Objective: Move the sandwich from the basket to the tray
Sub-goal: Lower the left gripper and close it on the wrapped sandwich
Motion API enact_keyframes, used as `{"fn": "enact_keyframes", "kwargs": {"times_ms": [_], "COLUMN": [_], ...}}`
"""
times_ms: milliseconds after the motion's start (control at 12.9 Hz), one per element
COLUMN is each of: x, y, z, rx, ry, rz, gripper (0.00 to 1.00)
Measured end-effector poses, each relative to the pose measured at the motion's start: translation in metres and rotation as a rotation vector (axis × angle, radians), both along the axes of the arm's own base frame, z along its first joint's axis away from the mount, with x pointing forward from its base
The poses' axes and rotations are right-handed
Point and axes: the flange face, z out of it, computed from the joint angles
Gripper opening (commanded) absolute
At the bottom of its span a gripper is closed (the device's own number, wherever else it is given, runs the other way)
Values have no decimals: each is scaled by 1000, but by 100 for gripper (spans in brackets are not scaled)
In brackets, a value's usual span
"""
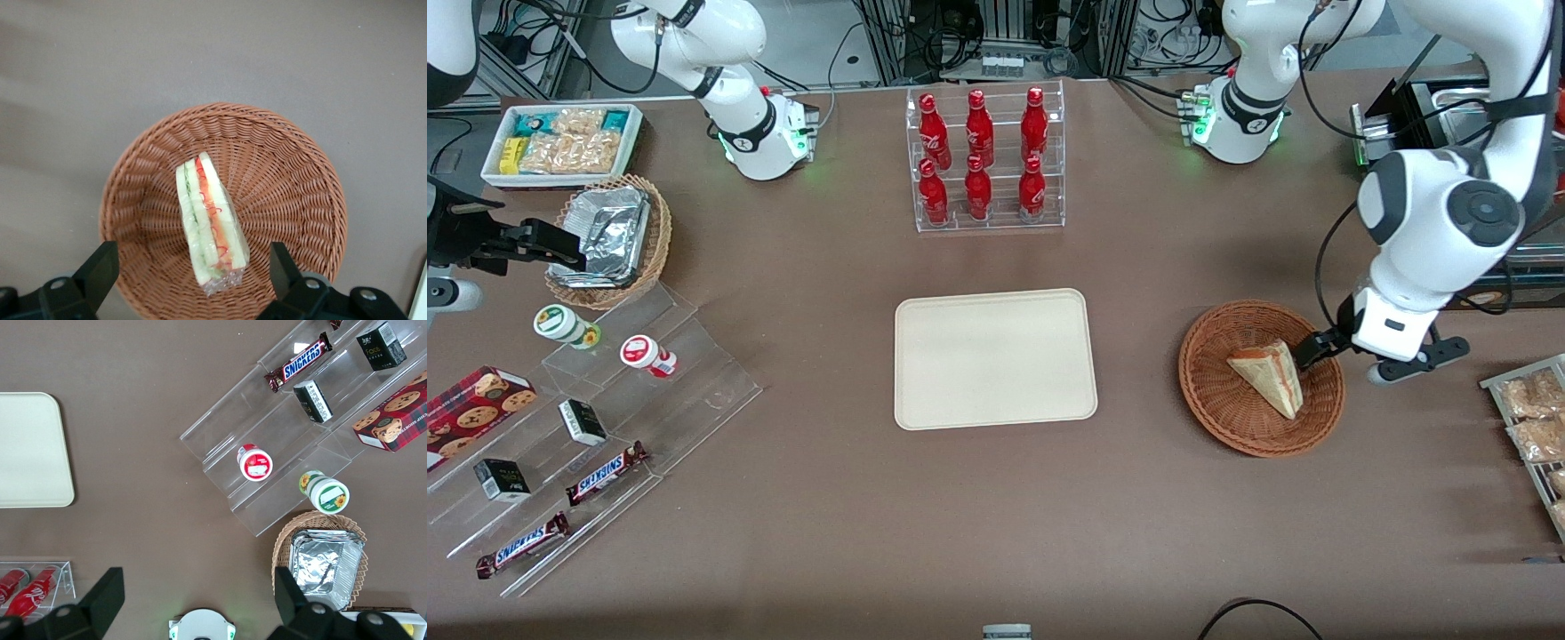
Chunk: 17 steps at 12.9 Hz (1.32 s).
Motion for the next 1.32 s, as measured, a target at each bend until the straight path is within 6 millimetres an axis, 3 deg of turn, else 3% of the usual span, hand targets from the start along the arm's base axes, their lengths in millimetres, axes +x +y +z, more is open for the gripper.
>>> {"fn": "enact_keyframes", "kwargs": {"times_ms": [466, 1010, 1087, 1165, 1320], "x": [-16, -38, -40, -41, -41], "y": [-17, -24, -25, -26, -26], "z": [-27, -95, -104, -111, -120], "rx": [-16, -40, -43, -45, -47], "ry": [8, -37, -43, -44, -46], "rz": [84, 114, 116, 118, 119], "gripper": [100, 100, 95, 65, 20]}}
